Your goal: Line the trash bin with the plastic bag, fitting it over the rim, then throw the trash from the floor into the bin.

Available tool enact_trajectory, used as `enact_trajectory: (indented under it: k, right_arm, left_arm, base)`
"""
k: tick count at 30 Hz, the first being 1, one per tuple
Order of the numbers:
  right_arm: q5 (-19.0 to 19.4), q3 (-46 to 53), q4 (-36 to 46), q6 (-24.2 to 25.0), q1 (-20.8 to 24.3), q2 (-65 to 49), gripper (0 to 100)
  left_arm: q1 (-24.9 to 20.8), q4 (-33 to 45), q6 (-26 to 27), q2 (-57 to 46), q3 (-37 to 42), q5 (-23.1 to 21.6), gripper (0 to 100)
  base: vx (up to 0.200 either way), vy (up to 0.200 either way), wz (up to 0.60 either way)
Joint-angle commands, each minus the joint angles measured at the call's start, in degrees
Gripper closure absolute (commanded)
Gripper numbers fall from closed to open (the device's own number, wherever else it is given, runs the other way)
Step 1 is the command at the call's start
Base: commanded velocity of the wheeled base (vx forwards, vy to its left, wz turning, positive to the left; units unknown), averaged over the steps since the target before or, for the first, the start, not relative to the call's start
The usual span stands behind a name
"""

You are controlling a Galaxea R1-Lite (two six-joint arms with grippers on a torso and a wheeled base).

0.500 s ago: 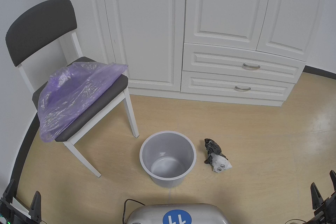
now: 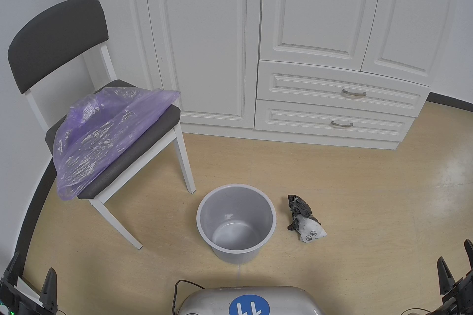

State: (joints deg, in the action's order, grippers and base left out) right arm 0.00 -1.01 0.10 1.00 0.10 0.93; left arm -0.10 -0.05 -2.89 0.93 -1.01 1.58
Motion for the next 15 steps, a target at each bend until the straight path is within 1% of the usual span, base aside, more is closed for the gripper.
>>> enact_trajectory:
  k: [1, 6, 8, 15]
  right_arm:
    - [0.00, 1.01, -0.01, -0.03, -0.01, -0.93, 0]
    - [0.00, 1.01, -0.01, -0.21, -0.01, -0.93, 0]
    - [0.18, 1.01, -0.01, -1.26, -0.10, -0.93, 0]
    - [0.09, 1.01, -0.10, -0.74, -0.10, -0.93, 0]
  left_arm:
    - [0.01, -0.04, 0.25, -0.93, 1.01, -0.09, 0]
    - [0.01, -0.04, 0.16, -0.93, 1.01, -0.09, 0]
    - [0.01, -0.04, 0.08, -0.93, 1.01, 0.00, 0]
    - [0.01, 0.05, -0.01, -0.93, 1.01, -0.09, 0]
  base:
    - [0.000, 0.000, 0.00]
    - [0.000, 0.000, 0.00]
    - [0.000, 0.000, 0.00]
    - [0.000, 0.000, 0.00]
